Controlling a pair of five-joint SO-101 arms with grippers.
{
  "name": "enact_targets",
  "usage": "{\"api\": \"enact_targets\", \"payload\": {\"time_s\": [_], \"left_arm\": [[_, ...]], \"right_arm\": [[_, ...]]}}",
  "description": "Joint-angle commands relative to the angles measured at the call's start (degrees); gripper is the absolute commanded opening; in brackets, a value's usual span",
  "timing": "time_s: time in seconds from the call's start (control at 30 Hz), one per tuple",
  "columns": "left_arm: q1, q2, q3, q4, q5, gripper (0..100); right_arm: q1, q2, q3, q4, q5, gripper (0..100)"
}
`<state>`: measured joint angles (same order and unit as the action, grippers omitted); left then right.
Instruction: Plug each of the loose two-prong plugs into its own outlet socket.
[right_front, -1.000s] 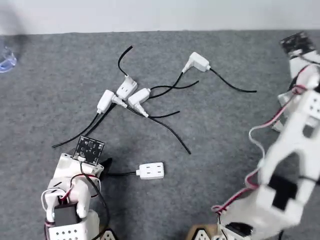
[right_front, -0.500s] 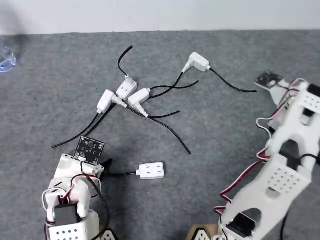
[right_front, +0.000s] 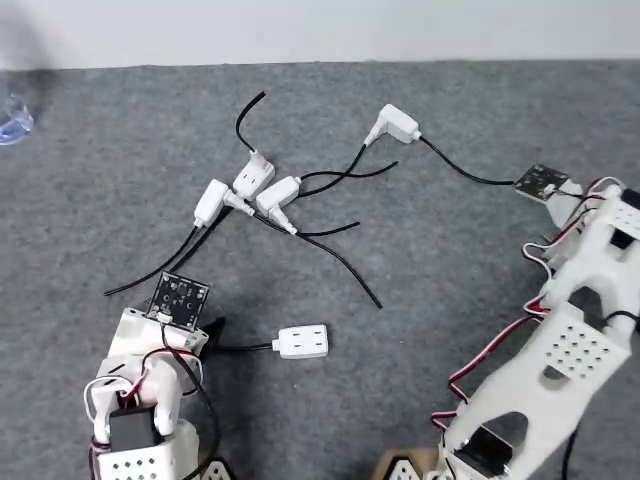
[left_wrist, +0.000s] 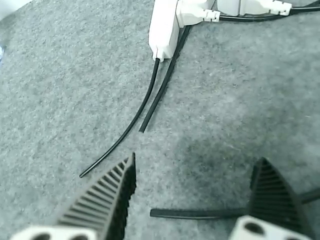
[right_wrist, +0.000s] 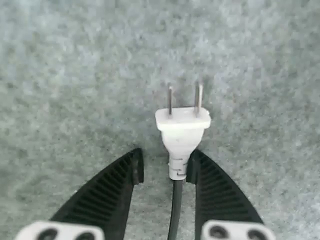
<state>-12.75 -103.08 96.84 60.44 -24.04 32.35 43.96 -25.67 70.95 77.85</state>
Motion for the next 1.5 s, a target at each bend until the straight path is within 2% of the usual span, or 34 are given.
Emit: {"api": "enact_targets", "payload": {"time_s": [0.0,0.1,0.4,0.7,1.1,1.3,1.47], "left_arm": [[0.0,-1.1,-0.5,-0.4,0.4,34],[0.0,-1.1,-0.5,-0.4,0.4,34],[0.0,-1.1,-0.5,-0.5,0.4,34],[0.0,-1.1,-0.5,-0.4,0.4,34],[0.0,-1.1,-0.5,-0.5,0.4,34],[0.0,-1.1,-0.5,-0.5,0.4,34],[0.0,-1.1,-0.5,-0.5,0.4,34]], "right_arm": [[0.0,1.7,-1.7,-2.9,0.6,21.6],[-0.7,2.2,-1.7,-2.5,0.6,23.9],[-4.2,0.2,-1.8,-0.7,0.3,13.6],[-6.5,-0.7,-2.6,-1.0,0.3,13.7],[-7.7,5.2,-9.6,-0.7,0.1,13.7],[-9.5,6.1,-12.7,-0.4,-3.3,13.7],[-10.2,6.3,-13.0,-0.3,-3.3,13.0]]}}
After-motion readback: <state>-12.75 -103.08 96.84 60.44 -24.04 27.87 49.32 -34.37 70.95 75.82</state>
